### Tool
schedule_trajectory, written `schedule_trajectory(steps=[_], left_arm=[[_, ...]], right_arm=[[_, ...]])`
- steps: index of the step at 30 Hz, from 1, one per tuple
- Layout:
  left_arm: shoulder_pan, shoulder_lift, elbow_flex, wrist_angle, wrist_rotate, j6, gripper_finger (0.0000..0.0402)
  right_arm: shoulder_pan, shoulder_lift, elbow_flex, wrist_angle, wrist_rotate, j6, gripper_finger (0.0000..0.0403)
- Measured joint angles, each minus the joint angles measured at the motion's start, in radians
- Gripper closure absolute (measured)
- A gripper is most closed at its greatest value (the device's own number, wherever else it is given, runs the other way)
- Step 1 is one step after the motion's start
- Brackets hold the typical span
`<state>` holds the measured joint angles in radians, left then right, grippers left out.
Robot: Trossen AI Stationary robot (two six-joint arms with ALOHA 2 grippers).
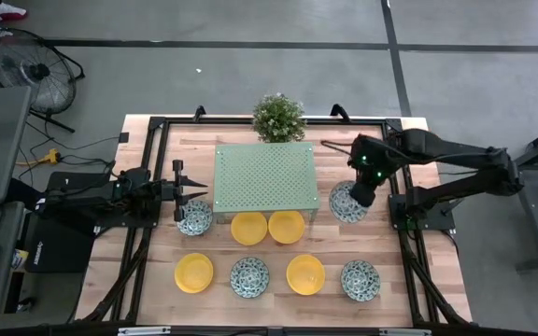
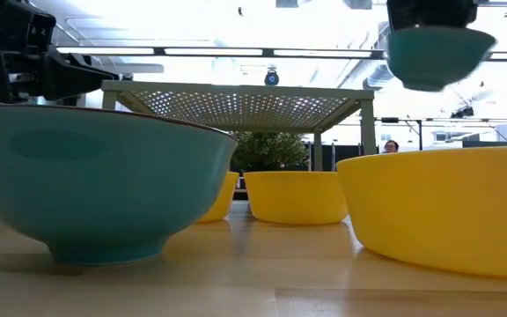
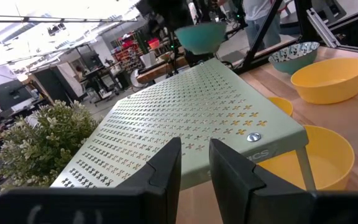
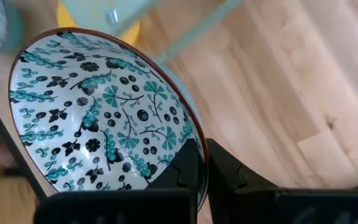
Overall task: Pick & Place Mini bowls
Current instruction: Put the blue patterned bowl on the shelf
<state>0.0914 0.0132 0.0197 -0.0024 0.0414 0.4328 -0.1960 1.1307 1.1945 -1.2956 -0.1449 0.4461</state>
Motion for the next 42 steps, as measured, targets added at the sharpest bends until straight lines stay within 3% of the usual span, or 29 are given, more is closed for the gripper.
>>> schedule_trajectory(steps=[10,20,31,42], left_arm=[[0.000,0.000,0.000,0.000,0.000,0.000,0.0323],[0.000,0.000,0.000,0.000,0.000,0.000,0.0323],[0.000,0.000,0.000,0.000,0.000,0.000,0.0323],[0.000,0.000,0.000,0.000,0.000,0.000,0.0323]], right_arm=[[-0.111,0.100,0.145,-0.005,-0.004,0.020,0.0403],[-0.211,0.361,0.341,-0.004,-0.119,-0.069,0.0403],[-0.218,0.600,0.590,-0.043,-0.134,-0.112,0.0403],[-0.284,0.659,0.575,-0.074,-0.150,-0.071,0.0402]])
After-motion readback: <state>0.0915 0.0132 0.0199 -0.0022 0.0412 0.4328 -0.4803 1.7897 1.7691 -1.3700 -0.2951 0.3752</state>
